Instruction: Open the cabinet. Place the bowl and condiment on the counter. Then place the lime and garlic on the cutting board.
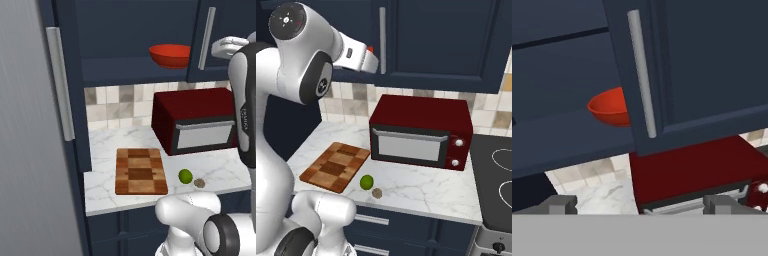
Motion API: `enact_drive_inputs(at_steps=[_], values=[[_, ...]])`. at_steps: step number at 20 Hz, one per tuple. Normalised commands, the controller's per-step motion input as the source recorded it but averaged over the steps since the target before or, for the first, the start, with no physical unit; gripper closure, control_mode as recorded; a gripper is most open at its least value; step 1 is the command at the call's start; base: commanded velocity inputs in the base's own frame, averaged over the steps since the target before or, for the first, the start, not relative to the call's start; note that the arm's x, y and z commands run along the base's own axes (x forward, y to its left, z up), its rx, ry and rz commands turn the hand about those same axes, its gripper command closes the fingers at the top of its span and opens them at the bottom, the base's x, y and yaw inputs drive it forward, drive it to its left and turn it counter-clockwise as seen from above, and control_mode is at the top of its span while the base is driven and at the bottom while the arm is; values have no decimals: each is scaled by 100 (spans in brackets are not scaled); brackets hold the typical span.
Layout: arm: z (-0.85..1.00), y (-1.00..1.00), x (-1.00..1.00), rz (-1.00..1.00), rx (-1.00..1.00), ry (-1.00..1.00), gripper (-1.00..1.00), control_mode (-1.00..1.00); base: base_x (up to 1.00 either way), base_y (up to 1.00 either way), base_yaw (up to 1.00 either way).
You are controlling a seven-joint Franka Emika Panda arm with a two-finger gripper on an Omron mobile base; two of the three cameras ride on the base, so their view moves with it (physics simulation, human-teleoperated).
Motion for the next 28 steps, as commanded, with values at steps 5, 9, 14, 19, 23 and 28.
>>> enact_drive_inputs(at_steps=[5, 9, 14, 19, 23, 28], values=[[0, -13, 35, 0, 0, 0, -100, -100, 0, 0, 0], [0, -15, 30, 0, 0, 0, -100, -100, 0, 0, 0], [-3, -4, 30, 0, 0, 1, -100, -100, 0, 0, 0], [-8, 0, 33, 0, 0, 3, -100, -100, 0, 0, 0], [-7, -1, 29, 1, 0, 3, -100, -100, 0, 0, 0], [-2, -12, 28, 3, 0, 3, -100, -100, 0, 0, 0]])
